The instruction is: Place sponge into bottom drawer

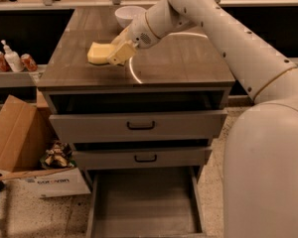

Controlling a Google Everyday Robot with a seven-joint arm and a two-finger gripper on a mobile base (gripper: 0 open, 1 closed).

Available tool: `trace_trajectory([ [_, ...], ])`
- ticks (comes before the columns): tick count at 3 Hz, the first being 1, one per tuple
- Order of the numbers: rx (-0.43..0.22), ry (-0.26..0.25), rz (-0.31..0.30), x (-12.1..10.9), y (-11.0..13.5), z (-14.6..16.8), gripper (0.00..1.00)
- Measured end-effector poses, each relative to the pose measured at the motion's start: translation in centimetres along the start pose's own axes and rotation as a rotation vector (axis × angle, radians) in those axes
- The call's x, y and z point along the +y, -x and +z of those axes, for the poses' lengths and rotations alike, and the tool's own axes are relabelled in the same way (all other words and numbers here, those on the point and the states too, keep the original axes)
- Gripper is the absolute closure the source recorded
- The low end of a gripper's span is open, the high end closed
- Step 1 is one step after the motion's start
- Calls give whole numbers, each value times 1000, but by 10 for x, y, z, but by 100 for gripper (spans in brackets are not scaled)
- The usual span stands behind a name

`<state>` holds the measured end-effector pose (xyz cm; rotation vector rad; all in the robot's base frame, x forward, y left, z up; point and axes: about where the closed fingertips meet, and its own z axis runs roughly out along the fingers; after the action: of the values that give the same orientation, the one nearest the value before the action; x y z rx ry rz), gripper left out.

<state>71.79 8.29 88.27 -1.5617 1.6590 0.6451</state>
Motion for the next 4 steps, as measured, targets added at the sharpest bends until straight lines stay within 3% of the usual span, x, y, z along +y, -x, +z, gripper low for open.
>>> trace_trajectory([
  [1, -1, -1, -1, -1, 1, 0, 100],
  [2, -11, 37, -10, 32, -6, -6, 100],
  [4, -93, 80, -35, 148, 0, -35, 100],
])
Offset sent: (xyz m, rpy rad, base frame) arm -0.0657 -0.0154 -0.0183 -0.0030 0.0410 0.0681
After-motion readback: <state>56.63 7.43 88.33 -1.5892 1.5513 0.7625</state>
